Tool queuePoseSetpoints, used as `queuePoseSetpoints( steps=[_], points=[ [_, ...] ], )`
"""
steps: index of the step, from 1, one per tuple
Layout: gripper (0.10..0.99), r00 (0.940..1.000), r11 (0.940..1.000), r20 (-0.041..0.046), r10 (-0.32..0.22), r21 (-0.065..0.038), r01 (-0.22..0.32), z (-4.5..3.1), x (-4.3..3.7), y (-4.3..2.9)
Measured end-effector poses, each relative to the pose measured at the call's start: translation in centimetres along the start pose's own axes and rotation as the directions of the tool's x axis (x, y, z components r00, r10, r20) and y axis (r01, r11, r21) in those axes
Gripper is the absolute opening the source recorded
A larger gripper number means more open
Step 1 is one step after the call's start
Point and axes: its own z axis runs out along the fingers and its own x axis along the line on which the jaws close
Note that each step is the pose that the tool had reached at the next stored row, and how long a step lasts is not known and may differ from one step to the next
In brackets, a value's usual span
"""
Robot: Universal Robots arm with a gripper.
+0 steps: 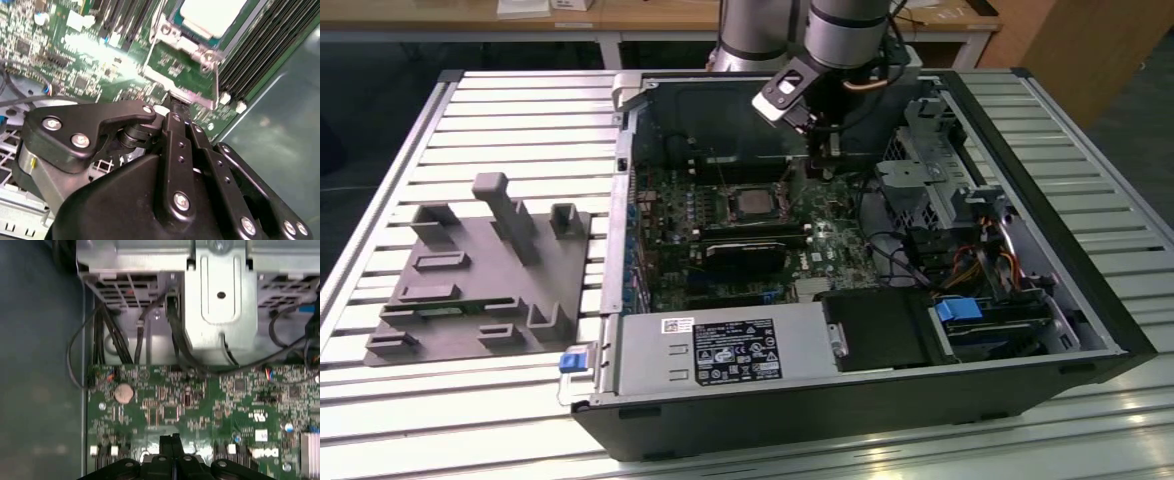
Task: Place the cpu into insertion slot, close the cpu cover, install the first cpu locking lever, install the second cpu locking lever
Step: 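Close the cpu cover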
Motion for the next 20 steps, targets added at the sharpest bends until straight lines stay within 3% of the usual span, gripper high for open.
queuePoseSetpoints(
  steps=[10, 20],
  points=[
    [0.106, 1.0000, 1.0000, -0.0001, 0.000, 0.000, 0.000, -0.03, 0.01, -2.36],
    [0.106, 1.0000, 1.0000, 0.0001, 0.000, 0.000, 0.000, 0.38, 0.02, -3.53]
  ],
)
